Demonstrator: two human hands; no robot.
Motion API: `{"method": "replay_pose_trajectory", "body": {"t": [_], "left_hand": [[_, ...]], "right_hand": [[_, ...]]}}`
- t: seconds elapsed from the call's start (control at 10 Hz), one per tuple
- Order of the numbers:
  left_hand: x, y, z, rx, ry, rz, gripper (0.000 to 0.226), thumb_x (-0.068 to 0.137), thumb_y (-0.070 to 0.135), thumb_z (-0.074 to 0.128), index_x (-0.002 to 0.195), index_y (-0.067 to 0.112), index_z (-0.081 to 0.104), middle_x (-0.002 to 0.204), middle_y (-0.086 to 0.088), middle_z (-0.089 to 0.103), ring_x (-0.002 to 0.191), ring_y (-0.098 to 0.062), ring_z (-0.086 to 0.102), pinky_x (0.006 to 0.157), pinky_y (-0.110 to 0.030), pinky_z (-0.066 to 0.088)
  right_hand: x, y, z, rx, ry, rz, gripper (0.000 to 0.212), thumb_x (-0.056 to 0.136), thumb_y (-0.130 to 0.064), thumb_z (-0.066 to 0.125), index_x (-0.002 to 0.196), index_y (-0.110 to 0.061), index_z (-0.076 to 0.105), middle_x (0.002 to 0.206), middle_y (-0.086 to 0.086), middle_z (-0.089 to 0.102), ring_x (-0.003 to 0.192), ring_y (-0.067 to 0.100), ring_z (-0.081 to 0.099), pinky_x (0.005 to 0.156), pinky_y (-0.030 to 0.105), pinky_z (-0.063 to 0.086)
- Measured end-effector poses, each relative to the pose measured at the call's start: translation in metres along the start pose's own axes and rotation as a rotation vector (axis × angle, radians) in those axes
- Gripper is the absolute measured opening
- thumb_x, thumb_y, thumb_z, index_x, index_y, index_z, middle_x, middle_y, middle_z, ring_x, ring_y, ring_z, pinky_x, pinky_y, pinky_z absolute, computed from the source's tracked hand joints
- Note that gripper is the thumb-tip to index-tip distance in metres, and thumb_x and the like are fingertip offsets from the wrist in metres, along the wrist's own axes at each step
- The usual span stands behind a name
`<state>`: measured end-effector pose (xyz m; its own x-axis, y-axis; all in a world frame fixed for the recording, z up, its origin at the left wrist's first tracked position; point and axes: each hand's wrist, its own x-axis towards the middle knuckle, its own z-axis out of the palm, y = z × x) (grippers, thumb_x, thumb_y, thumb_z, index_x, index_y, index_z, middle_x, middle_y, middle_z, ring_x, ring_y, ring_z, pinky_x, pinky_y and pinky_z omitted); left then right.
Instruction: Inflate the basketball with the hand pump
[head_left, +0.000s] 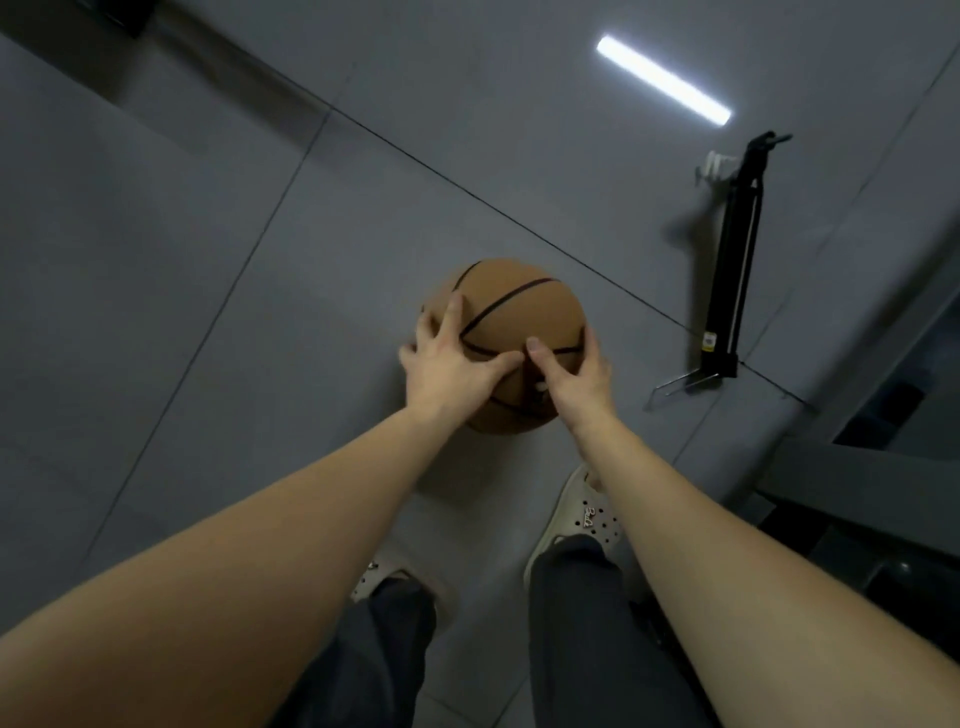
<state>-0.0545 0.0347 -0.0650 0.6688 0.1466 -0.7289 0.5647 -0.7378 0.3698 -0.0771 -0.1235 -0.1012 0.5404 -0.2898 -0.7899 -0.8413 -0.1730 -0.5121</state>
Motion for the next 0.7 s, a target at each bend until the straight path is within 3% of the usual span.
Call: {"method": "replay_pose_trajectory", "body": {"t": [0.1, 0.2, 0.3, 0.4, 0.5, 0.6, 0.7], "left_hand": [[0.002, 0.031, 0.015, 0.097, 0.16, 0.235, 0.098, 0.072, 0.067, 0.071, 0.153, 0.031, 0.03, 0.156, 0.002, 0.031, 0.136, -0.033, 0.027, 0.111, -0.051, 0.036], [0.006, 0.036, 0.026, 0.144, 0.171, 0.345, 0.094, 0.072, 0.066, 0.074, 0.15, 0.03, 0.036, 0.153, 0.002, 0.035, 0.135, -0.028, 0.029, 0.112, -0.053, 0.033], [-0.003, 0.04, 0.039, 0.078, 0.092, 0.222, 0.103, 0.068, 0.07, 0.075, 0.153, 0.041, 0.024, 0.163, -0.001, 0.018, 0.146, -0.033, 0.015, 0.116, -0.06, 0.027], [-0.011, 0.044, 0.043, 0.066, 0.074, 0.216, 0.105, 0.07, 0.065, 0.077, 0.155, 0.039, 0.02, 0.164, -0.005, 0.018, 0.148, -0.036, 0.015, 0.116, -0.058, 0.028], [-0.021, 0.046, 0.032, 0.076, 0.033, 0.184, 0.109, 0.069, 0.066, 0.077, 0.156, 0.033, 0.02, 0.163, -0.004, 0.023, 0.147, -0.033, 0.022, 0.116, -0.056, 0.03], [-0.041, 0.048, -0.002, 0.081, 0.029, 0.171, 0.109, 0.071, 0.066, 0.076, 0.156, 0.022, 0.025, 0.159, -0.002, 0.034, 0.145, -0.028, 0.031, 0.116, -0.049, 0.033], [-0.079, 0.049, -0.055, 0.08, 0.035, 0.136, 0.102, 0.075, 0.062, 0.076, 0.155, 0.017, 0.031, 0.158, -0.003, 0.038, 0.145, -0.025, 0.034, 0.116, -0.04, 0.03]], "right_hand": [[0.017, 0.007, -0.024, 0.161, 0.107, 0.047, 0.096, 0.079, -0.071, 0.062, 0.156, -0.027, 0.027, 0.157, 0.01, 0.034, 0.14, 0.03, 0.041, 0.114, 0.05, 0.037], [0.026, 0.018, -0.053, 0.177, 0.125, 0.116, 0.062, 0.099, -0.049, 0.049, 0.154, -0.029, 0.031, 0.155, 0.006, 0.041, 0.136, 0.029, 0.045, 0.11, 0.054, 0.041], [0.027, 0.02, -0.067, 0.104, 0.117, 0.125, 0.048, 0.103, -0.041, 0.044, 0.149, -0.027, 0.04, 0.147, 0.006, 0.05, 0.128, 0.028, 0.051, 0.107, 0.053, 0.045], [0.019, 0.013, -0.072, 0.108, 0.086, 0.173, 0.047, 0.104, -0.036, 0.043, 0.149, -0.023, 0.04, 0.143, 0.009, 0.052, 0.112, 0.025, 0.053, 0.096, 0.047, 0.051], [0.003, 0.002, -0.081, 0.178, 0.089, 0.235, 0.053, 0.104, -0.03, 0.048, 0.153, -0.018, 0.033, 0.142, 0.014, 0.052, 0.112, 0.03, 0.058, 0.096, 0.049, 0.053], [-0.019, -0.015, -0.099, 0.219, 0.113, 0.233, 0.054, 0.101, -0.026, 0.054, 0.15, -0.012, 0.038, 0.143, 0.014, 0.05, 0.107, 0.028, 0.059, 0.096, 0.052, 0.054], [-0.059, -0.039, -0.123, 0.24, 0.107, 0.208, 0.045, 0.098, -0.03, 0.059, 0.137, -0.009, 0.051, 0.134, 0.012, 0.055, 0.117, 0.029, 0.057, 0.092, 0.049, 0.056]]}}
